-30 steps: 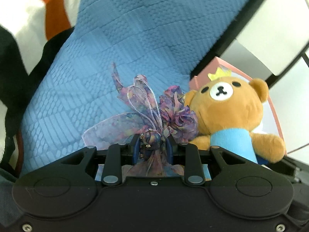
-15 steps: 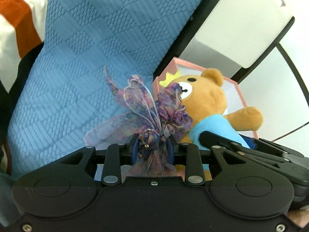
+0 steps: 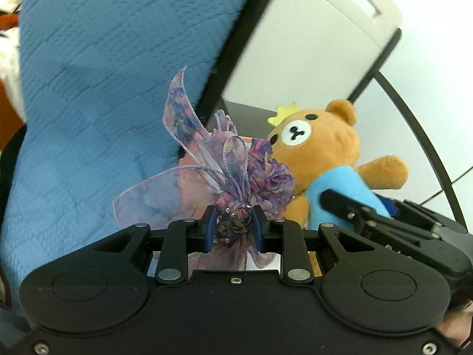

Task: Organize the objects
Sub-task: 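Carry the scrunchie and teddy bear over the pink box and open both grippers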

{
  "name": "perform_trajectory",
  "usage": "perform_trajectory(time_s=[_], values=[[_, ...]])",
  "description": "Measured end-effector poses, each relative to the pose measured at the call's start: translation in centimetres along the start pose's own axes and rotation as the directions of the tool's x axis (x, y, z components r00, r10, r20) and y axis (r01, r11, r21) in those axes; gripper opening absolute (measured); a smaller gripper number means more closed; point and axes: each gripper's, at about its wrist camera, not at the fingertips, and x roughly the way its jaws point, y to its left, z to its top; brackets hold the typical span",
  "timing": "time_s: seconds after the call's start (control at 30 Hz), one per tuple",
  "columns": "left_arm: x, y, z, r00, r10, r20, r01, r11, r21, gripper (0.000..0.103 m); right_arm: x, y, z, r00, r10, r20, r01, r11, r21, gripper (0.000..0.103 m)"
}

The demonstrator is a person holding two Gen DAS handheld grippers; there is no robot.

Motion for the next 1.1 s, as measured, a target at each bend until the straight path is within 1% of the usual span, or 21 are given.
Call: perform_trajectory(time_s=[0.07, 0.23, 0.33, 0.5, 0.6, 0.7, 0.8, 0.87, 0.9, 0.93, 1.0, 1.07, 1.1], values=[[0.4, -1.1, 0.1, 1.000, -0.007, -0.004, 0.007, 1.000, 0.018, 0.023, -0.5, -1.6, 0.1, 1.000, -0.025, 0.017, 0.025, 1.000, 0.010, 0.049], [2.9, -3.7, -0.4, 0.999, -0.017, -0.035, 0.019, 0.998, 0.060, 0.023, -1.0, -5.3, -0.8, 0.994, -0.100, 0.045, 0.099, 0.995, 0.028, 0.049], [4.9, -4.8, -1.1, 0.998, -0.010, -0.066, 0.016, 0.997, 0.078, 0.023, -0.6, -7.6, -2.1, 0.990, -0.132, 0.046, 0.130, 0.990, 0.049, 0.049], [8.2, -5.7, -2.9, 0.993, 0.003, -0.114, 0.008, 0.996, 0.089, 0.023, 1.1, -10.5, -5.2, 0.988, -0.155, 0.016, 0.152, 0.983, 0.101, 0.049], [9.6, -6.2, -4.2, 0.991, 0.034, -0.129, -0.019, 0.993, 0.115, 0.023, 2.1, -11.5, -7.1, 0.987, -0.162, 0.005, 0.160, 0.980, 0.122, 0.049], [10.7, -6.2, -5.1, 0.987, 0.033, -0.156, -0.015, 0.994, 0.112, 0.023, 3.1, -12.2, -8.4, 0.987, -0.162, -0.006, 0.162, 0.976, 0.146, 0.049], [11.2, -5.9, -6.0, 0.986, 0.045, -0.159, -0.027, 0.993, 0.115, 0.023, 3.9, -12.2, -9.3, 0.985, -0.173, -0.021, 0.175, 0.973, 0.152, 0.050], [11.2, -5.7, -6.0, 0.986, 0.043, -0.162, -0.025, 0.994, 0.110, 0.023, 4.1, -12.2, -9.6, 0.985, -0.167, -0.032, 0.170, 0.970, 0.172, 0.053], [11.0, -5.7, -6.0, 0.986, 0.046, -0.160, -0.028, 0.993, 0.113, 0.025, 4.2, -12.2, -9.5, 0.986, -0.161, -0.033, 0.165, 0.968, 0.187, 0.053], [10.8, -5.8, -5.9, 0.986, 0.056, -0.156, -0.038, 0.992, 0.119, 0.029, 4.1, -12.4, -9.5, 0.987, -0.158, -0.030, 0.161, 0.966, 0.202, 0.055], [10.2, -5.9, -5.6, 0.987, 0.064, -0.150, -0.046, 0.992, 0.117, 0.061, 3.9, -12.8, -8.9, 0.989, -0.149, -0.020, 0.150, 0.960, 0.237, 0.059], [8.9, -6.1, -5.3, 0.991, 0.050, -0.127, -0.032, 0.990, 0.137, 0.074, 3.1, -12.8, -8.3, 0.990, -0.137, -0.009, 0.135, 0.953, 0.271, 0.069], [8.3, -6.2, -5.2, 0.992, 0.048, -0.118, -0.031, 0.989, 0.144, 0.078, 2.5, -12.8, -8.0, 0.991, -0.135, 0.005, 0.128, 0.950, 0.283, 0.071]])
